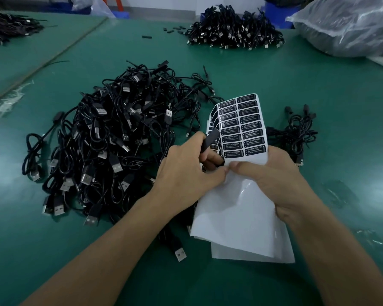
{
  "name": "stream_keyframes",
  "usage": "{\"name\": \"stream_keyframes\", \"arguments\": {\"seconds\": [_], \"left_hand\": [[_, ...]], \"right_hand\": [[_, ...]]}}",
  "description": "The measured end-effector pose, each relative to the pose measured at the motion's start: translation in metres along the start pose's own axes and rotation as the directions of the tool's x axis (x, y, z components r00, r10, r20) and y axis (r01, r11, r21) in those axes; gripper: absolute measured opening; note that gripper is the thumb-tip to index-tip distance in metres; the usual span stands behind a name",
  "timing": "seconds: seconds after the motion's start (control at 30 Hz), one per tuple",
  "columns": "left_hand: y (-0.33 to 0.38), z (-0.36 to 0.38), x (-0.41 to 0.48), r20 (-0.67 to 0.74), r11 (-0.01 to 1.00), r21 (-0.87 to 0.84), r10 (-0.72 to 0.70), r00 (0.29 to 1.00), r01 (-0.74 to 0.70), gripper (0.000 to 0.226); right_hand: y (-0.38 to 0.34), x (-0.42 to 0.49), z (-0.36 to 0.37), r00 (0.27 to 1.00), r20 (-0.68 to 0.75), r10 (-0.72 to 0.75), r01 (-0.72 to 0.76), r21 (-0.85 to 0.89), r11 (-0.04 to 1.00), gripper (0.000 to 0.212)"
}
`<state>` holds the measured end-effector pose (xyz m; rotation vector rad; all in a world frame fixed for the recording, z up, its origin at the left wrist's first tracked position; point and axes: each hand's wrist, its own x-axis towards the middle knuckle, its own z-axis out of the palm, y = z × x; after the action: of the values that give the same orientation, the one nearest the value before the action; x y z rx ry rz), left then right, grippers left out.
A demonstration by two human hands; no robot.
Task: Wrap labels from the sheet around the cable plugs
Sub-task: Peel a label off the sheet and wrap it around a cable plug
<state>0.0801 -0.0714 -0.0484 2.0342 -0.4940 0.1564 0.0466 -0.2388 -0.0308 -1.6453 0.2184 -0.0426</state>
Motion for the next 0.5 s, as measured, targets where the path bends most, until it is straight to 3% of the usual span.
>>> {"name": "stream_keyframes", "arguments": {"seconds": [0.5], "left_hand": [[-0.0024, -0.0013, 0.0013, -0.041, 0.999, 0.004, -0.037, 0.998, 0.037, 0.041]], "right_hand": [[-0.0037, -0.0030, 0.0005, 0.999, 0.030, 0.032, -0.034, 0.039, 0.999, 0.025]]}}
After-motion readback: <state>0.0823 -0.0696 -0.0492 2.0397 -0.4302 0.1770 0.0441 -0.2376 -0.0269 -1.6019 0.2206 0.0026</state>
